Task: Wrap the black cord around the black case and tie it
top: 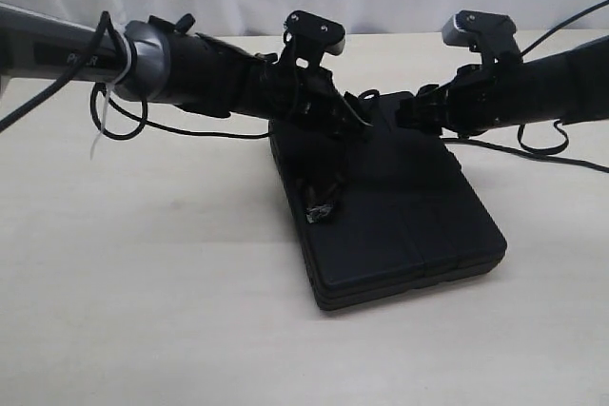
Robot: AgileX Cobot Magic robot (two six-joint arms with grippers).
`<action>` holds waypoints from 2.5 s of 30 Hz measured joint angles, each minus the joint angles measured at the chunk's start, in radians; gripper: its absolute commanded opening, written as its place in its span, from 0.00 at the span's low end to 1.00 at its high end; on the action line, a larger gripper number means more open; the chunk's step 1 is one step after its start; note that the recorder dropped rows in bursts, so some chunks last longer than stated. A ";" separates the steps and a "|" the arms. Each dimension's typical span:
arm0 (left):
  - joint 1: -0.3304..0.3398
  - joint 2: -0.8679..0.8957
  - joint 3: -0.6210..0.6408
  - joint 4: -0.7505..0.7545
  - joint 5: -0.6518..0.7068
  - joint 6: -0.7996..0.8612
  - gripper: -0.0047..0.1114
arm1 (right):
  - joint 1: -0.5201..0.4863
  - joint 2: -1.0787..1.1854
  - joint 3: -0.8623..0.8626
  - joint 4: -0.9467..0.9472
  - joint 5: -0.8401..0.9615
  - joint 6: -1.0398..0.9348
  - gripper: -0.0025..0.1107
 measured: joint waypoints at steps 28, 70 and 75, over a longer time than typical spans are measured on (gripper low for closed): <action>0.000 -0.049 -0.005 0.000 0.136 0.043 0.04 | 0.000 -0.002 0.000 0.092 0.029 -0.045 0.45; 0.130 -0.089 0.014 0.043 0.543 -0.054 0.04 | -0.032 0.095 0.019 0.336 0.077 -0.213 0.45; 0.159 -0.090 0.014 0.112 0.557 -0.068 0.04 | -0.051 0.090 0.022 0.284 0.111 -0.198 0.45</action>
